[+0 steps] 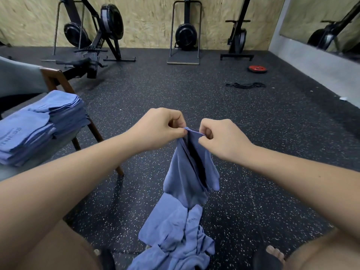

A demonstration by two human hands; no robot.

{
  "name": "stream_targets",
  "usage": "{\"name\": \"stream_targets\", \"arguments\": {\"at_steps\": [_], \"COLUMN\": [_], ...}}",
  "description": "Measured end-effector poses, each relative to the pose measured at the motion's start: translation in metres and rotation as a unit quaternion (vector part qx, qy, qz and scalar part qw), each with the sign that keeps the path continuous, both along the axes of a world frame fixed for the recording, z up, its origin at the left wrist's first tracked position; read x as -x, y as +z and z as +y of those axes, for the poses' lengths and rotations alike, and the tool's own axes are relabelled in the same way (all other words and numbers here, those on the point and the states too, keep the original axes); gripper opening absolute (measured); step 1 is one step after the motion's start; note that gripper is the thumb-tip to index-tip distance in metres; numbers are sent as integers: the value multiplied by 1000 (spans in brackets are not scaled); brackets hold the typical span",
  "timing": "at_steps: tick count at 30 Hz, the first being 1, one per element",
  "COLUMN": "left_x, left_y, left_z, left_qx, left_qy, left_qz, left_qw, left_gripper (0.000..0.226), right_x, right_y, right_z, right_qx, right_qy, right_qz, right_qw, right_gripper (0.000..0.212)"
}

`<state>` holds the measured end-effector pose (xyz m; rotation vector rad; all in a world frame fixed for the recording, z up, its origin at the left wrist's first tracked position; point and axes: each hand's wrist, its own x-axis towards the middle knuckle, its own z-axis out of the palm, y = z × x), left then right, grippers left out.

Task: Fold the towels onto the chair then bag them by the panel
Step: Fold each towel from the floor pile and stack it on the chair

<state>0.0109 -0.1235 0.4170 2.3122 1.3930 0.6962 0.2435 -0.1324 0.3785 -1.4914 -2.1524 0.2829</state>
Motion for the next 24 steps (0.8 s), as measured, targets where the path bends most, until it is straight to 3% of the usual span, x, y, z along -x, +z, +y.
{"name": "stream_targets", "arguments": {"at_steps": [7, 14, 19, 24], "left_x": [29, 59, 64, 36], "left_y": [-5, -24, -39, -41], "left_z": [24, 48, 52, 35], "left_qx": [-24, 1, 21, 35], "left_qy": [43, 103, 105, 32], "left_qz": [62, 105, 134, 98], "left_qw": [997, 989, 985, 994], "left_gripper": [11, 8, 6, 19], "right_x": [-36, -59, -52, -33], "right_y": [-1, 2, 8, 12], "right_z": [24, 30, 24, 10], "right_qx": [53, 115, 103, 73], "right_qy": [-47, -55, -9, 73], "right_qz": [-86, -84, -45, -42], "right_qw": [994, 988, 994, 994], "right_gripper": [5, 15, 15, 18]}}
